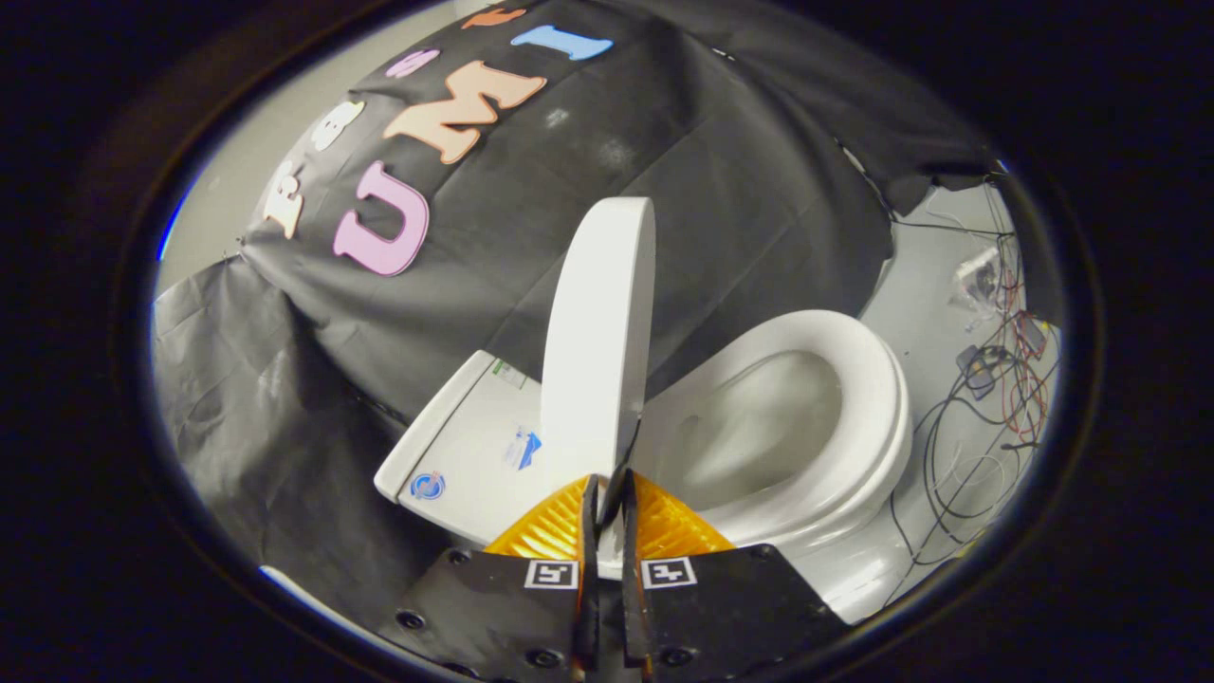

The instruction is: Open the toilet lid.

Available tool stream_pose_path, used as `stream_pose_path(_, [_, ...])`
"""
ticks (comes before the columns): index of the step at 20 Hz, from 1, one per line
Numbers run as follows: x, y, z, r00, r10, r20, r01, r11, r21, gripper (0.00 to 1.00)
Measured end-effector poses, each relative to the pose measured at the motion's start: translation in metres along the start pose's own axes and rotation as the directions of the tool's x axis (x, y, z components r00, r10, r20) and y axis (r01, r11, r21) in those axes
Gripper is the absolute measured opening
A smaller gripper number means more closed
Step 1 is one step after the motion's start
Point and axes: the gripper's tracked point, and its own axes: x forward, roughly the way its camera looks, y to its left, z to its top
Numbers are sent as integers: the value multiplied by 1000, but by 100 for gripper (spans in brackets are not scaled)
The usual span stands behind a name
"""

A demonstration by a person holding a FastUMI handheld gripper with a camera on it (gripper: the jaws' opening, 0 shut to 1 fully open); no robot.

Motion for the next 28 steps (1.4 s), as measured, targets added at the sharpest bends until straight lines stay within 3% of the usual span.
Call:
stream_pose_path(15, [20, 90, 4, 999, 42, -20, -44, 989, -143, 10])
stream_pose_path(28, [52, 171, -13, 990, 105, -98, -132, 930, -343, 10])
